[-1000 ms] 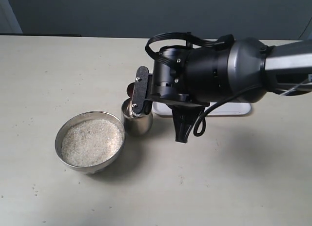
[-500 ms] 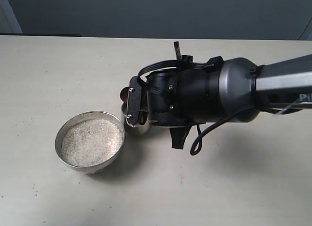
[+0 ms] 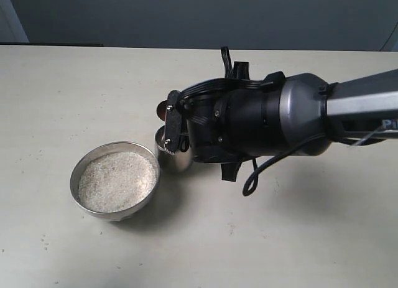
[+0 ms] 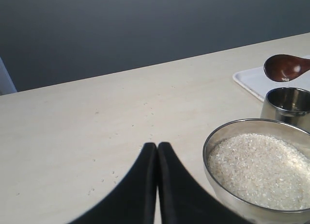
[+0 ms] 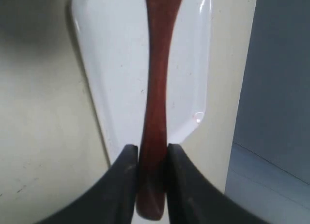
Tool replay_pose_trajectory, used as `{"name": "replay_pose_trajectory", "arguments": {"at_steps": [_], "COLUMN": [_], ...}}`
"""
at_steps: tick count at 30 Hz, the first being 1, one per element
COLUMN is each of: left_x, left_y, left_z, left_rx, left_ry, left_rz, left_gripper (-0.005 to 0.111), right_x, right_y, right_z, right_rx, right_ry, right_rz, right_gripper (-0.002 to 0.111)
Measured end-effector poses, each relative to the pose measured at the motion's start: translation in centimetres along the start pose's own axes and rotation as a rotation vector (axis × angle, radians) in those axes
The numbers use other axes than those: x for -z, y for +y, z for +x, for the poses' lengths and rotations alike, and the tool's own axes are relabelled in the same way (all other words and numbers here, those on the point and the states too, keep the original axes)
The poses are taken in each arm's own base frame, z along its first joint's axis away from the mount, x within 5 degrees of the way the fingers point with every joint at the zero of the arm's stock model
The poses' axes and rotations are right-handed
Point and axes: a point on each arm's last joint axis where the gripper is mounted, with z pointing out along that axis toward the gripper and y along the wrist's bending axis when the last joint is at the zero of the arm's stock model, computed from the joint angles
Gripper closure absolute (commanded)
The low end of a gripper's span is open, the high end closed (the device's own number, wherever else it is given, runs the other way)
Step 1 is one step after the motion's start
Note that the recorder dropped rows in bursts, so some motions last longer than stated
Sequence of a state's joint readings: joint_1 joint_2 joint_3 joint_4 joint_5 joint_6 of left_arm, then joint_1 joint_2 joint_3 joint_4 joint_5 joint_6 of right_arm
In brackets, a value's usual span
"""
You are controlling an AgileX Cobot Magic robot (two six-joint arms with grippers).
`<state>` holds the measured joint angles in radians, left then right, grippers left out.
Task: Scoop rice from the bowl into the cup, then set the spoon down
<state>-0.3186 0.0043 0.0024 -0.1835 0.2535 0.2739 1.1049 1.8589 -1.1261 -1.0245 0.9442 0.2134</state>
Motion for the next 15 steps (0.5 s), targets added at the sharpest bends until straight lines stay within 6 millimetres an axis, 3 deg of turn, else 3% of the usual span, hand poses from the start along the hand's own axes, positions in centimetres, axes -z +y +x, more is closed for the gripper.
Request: {"name": "replay_pose_trajectory", "arguments": {"at_steps": [15], "left_x": [0.00], "left_y": [0.00], "left_z": [0.00], "left_rx": [0.000], "left_ry": [0.000], "left_rz": [0.000], "left_gripper": [0.106], "right_x": [0.47], "right_y": [0.18], "right_z": [-0.26], "right_rx": [0.030], "right_ry": [-0.002], "right_rz": [0.033], "right_gripper": [0.109]}}
